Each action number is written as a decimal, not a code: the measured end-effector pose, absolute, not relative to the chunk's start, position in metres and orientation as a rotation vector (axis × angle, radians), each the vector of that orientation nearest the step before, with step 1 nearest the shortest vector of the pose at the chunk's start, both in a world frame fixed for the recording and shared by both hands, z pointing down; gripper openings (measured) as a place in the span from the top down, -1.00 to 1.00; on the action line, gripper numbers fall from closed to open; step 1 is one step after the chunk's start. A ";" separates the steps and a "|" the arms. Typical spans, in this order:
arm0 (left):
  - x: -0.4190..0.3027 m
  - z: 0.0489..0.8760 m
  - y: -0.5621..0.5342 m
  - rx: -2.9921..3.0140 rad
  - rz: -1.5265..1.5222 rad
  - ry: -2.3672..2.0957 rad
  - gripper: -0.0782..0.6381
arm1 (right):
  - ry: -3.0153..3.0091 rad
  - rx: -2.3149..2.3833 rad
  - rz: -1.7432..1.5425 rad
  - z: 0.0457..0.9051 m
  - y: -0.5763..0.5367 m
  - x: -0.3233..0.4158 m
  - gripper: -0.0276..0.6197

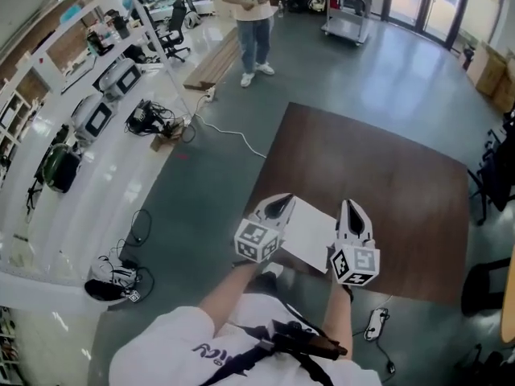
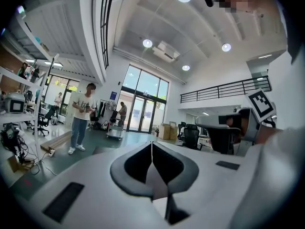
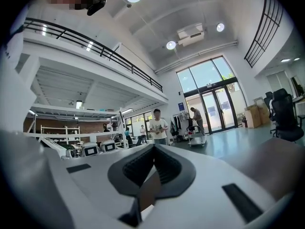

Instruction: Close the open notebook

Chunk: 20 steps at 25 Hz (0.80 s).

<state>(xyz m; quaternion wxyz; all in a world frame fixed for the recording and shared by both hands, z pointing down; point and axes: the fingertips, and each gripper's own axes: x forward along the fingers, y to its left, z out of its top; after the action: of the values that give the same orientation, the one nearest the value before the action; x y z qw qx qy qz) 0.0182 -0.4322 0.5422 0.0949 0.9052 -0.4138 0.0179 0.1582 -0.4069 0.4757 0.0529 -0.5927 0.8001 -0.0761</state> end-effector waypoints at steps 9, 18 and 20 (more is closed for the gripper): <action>-0.015 0.632 -0.453 2.495 0.208 -1.234 0.76 | 2.505 -1.775 -0.268 0.500 -0.441 0.154 0.90; -0.061 0.758 -0.424 2.149 0.412 -1.113 0.45 | 2.542 -1.841 -0.371 0.532 -0.453 0.161 0.90; -0.061 0.783 -0.415 2.096 0.461 -1.063 0.14 | 2.552 -1.847 -0.384 0.537 -0.454 0.157 0.90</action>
<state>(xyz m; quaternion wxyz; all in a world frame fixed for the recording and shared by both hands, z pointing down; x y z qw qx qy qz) -0.0609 -0.4154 0.7829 0.3649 0.8148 -0.4133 0.1791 0.1565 -0.4545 0.5369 -0.0159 -0.5819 0.8041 -0.1208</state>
